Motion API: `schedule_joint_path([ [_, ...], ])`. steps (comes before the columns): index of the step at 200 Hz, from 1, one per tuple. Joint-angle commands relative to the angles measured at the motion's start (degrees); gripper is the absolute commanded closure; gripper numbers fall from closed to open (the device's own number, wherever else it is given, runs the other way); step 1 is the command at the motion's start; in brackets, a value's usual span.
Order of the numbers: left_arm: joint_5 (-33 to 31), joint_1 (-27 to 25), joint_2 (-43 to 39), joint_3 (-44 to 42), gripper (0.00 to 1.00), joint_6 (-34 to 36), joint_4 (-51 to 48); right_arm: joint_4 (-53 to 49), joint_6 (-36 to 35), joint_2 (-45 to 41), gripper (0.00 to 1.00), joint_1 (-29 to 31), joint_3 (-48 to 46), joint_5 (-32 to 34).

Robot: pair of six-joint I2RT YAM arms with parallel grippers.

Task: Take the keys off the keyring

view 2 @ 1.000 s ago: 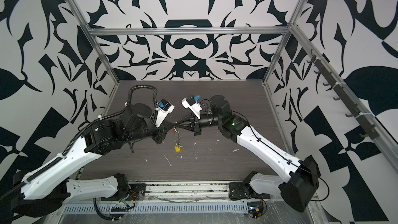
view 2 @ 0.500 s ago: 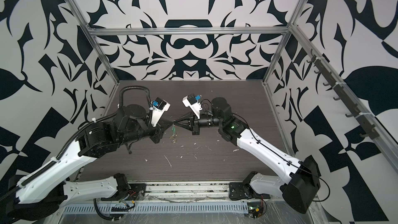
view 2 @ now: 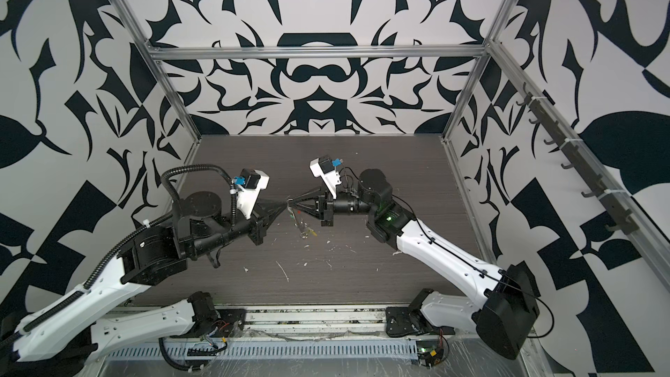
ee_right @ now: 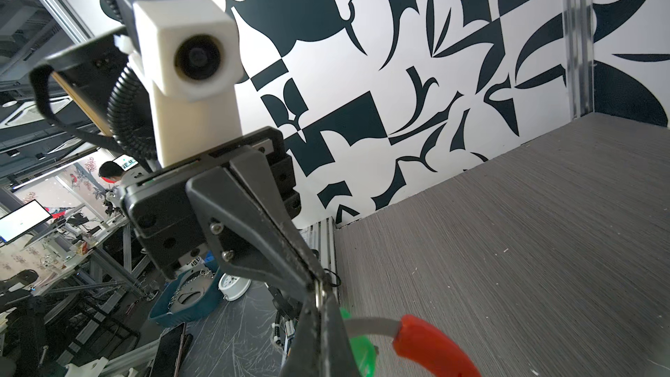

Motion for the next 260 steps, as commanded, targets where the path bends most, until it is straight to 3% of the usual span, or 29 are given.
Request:
schedule_joint_path([
  [1,-2.63,0.42,-3.35,-2.29,1.00,-1.55,3.58,7.25,2.34,-1.23,1.00,-0.78,-0.18,2.88],
  [40,-2.01,0.42,-7.17,-7.40,1.00,-1.77,11.32,9.68,4.19,-0.54,1.00,-0.78,-0.30,2.83],
  [88,-2.04,0.47,-7.39,-9.40,1.00,-1.91,13.12,10.19,4.43,-1.14,1.00,-0.78,-0.37,4.14],
  [159,-15.07,1.55,-6.21,-19.21,1.00,-8.07,14.20,-0.39,-0.67,-3.73,1.00,-0.78,-1.81,10.00],
  [184,-5.37,10.66,-4.25,-25.37,1.00,-15.05,16.35,-2.81,-1.34,-4.60,1.00,-0.79,-3.88,12.07],
  [235,17.04,30.41,3.05,-39.62,1.00,-26.65,32.25,-5.16,-1.88,-5.36,1.00,-0.78,-6.43,14.25],
  [260,24.06,34.45,10.34,-43.20,1.00,-31.18,42.55,-5.31,-1.93,-5.36,1.00,-0.79,-6.89,14.47],
])
